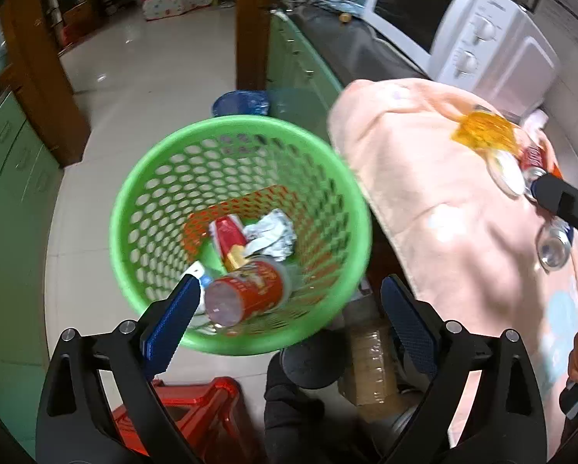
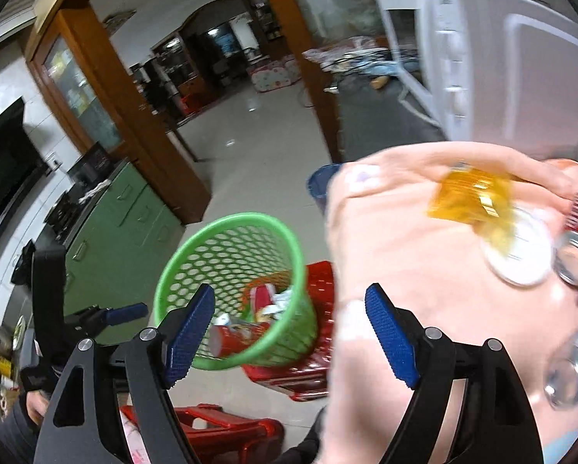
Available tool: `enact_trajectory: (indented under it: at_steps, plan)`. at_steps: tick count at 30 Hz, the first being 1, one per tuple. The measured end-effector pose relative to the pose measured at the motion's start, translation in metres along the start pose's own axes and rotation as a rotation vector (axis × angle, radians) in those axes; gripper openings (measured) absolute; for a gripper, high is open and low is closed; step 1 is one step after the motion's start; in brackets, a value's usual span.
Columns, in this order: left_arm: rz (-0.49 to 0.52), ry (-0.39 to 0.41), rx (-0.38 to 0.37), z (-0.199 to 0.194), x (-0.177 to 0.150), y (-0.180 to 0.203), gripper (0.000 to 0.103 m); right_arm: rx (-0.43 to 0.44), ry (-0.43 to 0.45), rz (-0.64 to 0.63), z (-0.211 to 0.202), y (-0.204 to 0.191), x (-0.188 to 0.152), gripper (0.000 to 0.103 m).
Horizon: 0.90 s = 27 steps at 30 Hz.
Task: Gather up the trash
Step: 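Reach the right gripper to the blue-and-white drink can and grasp it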
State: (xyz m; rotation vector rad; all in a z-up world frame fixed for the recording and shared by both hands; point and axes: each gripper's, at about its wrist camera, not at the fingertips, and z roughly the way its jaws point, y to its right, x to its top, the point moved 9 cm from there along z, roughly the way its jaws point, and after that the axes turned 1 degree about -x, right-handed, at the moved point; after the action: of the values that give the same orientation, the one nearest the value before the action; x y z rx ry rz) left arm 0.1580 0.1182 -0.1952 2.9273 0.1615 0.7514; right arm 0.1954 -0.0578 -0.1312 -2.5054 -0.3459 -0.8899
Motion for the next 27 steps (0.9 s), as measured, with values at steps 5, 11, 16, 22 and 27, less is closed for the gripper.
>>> enact_trajectory:
  at_steps: [5, 11, 16, 22, 27]
  plan:
    - [0.047, 0.001, -0.039, 0.001, 0.006, 0.033, 0.094, -0.071, 0.035, 0.065, -0.029, 0.042, -0.01, 0.077]
    - [0.107, -0.003, -0.087, 0.004, 0.013, 0.076, 0.094, -0.19, 0.076, 0.146, -0.07, 0.103, -0.025, 0.084]
    - [0.149, -0.015, -0.12, 0.007, 0.016, 0.109, 0.094, -0.274, 0.105, 0.255, -0.105, 0.156, -0.041, 0.084]
    - [0.2, -0.017, -0.147, 0.01, 0.02, 0.14, 0.094, -0.298, 0.106, 0.46, -0.121, 0.214, -0.064, 0.084]
    - [0.221, -0.017, -0.158, 0.011, 0.025, 0.153, 0.094, -0.279, 0.095, 0.587, -0.112, 0.237, -0.073, 0.084]
